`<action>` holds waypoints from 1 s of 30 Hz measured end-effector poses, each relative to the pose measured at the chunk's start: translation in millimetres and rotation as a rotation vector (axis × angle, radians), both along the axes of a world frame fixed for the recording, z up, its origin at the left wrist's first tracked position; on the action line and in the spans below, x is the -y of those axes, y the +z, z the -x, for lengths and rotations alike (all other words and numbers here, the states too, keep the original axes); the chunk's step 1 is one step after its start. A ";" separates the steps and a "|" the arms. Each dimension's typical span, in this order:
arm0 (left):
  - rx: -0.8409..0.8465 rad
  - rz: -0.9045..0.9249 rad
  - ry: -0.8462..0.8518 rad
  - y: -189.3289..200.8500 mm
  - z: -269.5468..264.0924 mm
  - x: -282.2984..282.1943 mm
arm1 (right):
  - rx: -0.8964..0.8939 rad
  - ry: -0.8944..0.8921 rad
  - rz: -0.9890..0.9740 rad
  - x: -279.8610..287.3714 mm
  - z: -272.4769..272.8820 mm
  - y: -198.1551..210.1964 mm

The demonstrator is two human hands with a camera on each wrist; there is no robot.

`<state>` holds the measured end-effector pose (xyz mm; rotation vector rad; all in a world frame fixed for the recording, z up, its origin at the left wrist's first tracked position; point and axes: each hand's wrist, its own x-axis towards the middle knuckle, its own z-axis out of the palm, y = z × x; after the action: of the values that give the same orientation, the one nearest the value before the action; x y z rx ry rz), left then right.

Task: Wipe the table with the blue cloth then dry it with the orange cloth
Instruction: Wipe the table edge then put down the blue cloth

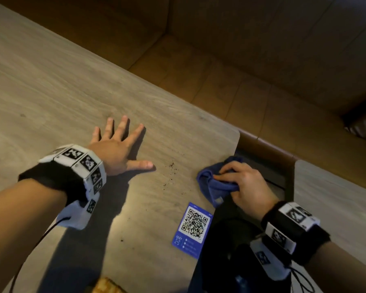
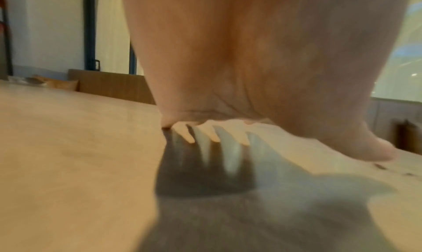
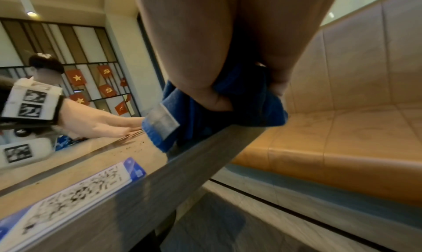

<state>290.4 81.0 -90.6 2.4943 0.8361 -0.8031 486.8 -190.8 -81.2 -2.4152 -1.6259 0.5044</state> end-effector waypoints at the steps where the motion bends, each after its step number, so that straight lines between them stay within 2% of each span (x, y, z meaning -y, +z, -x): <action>1: -0.005 0.017 -0.001 6.3 11.9 5.3 | -0.001 -0.017 -0.003 7.6 2.4 1.2; 3: -0.036 0.011 -0.017 16.9 32.6 16.1 | -0.006 -0.027 0.091 18.0 5.5 9.6; 6: -0.115 -0.024 -0.042 25.6 57.9 28.4 | 0.012 0.051 0.432 18.7 6.1 32.7; 7: -0.139 -0.022 -0.040 27.3 64.4 31.0 | -0.008 0.040 0.483 17.4 5.1 40.6; 8: -0.163 -0.014 -0.034 27.6 69.7 32.2 | -0.038 -0.006 0.451 14.4 3.4 47.2; 10: -0.219 0.021 -0.012 24.3 77.3 33.9 | -0.077 -0.133 0.175 0.3 -1.8 53.8; 12: -0.263 0.046 0.001 15.0 76.9 36.3 | 0.021 -0.215 -0.121 -33.1 -7.4 55.6; 13: -0.278 0.048 0.009 10.4 75.2 37.6 | 0.075 -0.228 -0.200 -57.0 -9.8 52.5; 15: -0.284 0.055 0.039 4.6 73.0 39.8 | 0.097 -0.244 -0.204 -109.6 -14.7 36.7; 18: -0.260 0.106 0.048 3.5 74.5 39.1 | 0.047 -0.166 0.062 -165.0 -14.1 4.9; 19: -0.256 0.121 0.048 4.4 74.8 38.4 | 0.049 -0.111 0.091 -170.3 -10.5 0.0; 23: -0.248 0.132 0.049 7.9 75.2 38.3 | -0.003 0.111 -0.011 -130.2 8.0 3.2; 30: -0.210 0.112 0.064 9.3 78.9 43.0 | -0.061 0.099 -0.002 -14.4 11.4 -1.0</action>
<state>211.5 38.0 -81.4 2.3020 0.9087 -1.0719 475.4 -176.5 -82.2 -2.3032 -1.7252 0.5861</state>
